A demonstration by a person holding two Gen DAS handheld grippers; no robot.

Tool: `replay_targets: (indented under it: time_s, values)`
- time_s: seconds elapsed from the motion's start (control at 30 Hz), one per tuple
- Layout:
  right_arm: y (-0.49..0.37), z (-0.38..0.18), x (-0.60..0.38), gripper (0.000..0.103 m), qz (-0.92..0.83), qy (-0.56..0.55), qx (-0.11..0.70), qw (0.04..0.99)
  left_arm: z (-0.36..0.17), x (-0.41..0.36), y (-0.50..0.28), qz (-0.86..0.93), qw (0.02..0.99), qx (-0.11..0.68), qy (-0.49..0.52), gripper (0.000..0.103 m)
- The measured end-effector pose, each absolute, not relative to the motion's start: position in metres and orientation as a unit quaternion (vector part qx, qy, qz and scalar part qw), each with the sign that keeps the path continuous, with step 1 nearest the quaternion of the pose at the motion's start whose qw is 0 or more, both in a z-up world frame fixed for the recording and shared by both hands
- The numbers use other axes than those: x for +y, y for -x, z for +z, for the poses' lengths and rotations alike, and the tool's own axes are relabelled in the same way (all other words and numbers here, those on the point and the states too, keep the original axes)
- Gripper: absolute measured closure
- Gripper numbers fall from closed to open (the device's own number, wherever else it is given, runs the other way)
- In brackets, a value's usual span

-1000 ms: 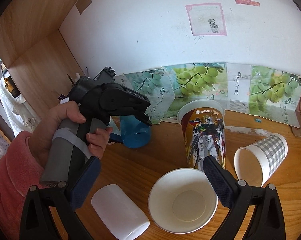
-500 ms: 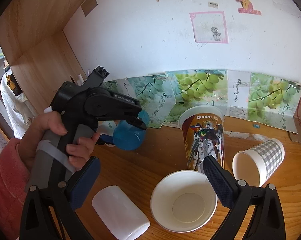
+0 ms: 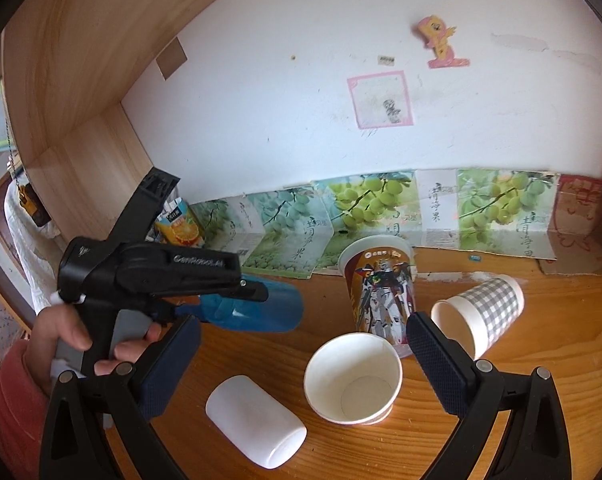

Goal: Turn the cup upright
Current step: 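Lift the blue cup with the left gripper and rotate it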

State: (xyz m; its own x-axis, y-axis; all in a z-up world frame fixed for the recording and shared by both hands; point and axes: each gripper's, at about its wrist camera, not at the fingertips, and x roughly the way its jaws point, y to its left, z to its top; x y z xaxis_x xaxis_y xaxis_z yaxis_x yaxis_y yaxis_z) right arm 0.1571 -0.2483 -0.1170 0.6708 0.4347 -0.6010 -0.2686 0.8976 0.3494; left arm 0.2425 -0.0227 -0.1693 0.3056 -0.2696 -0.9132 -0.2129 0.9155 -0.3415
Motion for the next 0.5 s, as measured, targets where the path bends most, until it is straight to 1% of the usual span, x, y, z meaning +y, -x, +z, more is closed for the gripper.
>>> replay_targets:
  time_s: [0.5]
  values:
    - [-0.07,-0.115,-0.268,0.0,0.16,-0.102,0.357,0.915,-0.132,-0.04,-0.154,-0.085,0.837,0.518,0.153,0.03]
